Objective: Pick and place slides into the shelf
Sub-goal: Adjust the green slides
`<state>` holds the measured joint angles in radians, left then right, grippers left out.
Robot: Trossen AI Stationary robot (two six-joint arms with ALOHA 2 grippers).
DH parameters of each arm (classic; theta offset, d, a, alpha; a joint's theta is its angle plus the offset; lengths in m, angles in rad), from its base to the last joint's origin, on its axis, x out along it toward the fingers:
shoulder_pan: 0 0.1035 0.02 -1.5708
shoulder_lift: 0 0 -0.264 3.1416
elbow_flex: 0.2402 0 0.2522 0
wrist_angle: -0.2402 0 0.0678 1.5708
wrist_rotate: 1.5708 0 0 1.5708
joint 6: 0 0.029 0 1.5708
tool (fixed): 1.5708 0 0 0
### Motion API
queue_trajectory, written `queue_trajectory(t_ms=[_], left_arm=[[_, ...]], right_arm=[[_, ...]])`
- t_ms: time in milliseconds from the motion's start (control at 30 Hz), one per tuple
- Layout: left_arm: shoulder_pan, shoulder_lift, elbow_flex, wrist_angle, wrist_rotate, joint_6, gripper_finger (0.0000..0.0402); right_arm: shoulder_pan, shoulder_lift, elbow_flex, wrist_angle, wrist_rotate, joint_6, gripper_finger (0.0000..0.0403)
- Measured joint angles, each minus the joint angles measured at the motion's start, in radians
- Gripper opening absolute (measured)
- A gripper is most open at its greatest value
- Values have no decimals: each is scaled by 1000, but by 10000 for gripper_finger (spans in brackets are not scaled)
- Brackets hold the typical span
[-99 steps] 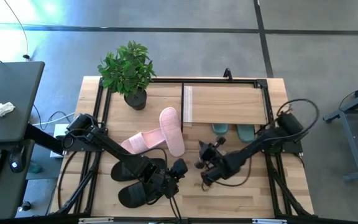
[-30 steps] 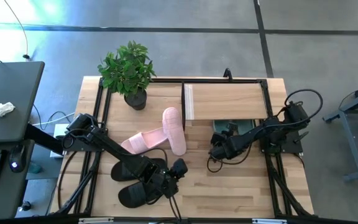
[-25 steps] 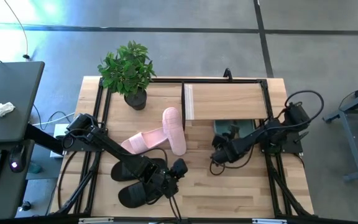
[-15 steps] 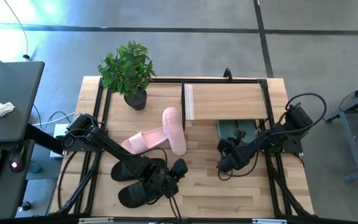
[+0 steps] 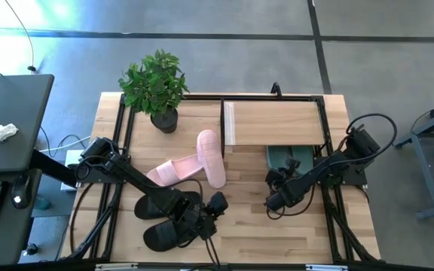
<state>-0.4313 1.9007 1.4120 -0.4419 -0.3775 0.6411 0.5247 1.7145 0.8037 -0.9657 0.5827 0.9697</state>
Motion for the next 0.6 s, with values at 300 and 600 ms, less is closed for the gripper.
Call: queue_trajectory(t_ms=[300,600], left_arm=[[0,0,0,0,0,0,150],[0,0,0,-1,0,-10,150]], right_arm=[[0,0,0,35,53,17,68],[0,0,0,51,58,20,159]])
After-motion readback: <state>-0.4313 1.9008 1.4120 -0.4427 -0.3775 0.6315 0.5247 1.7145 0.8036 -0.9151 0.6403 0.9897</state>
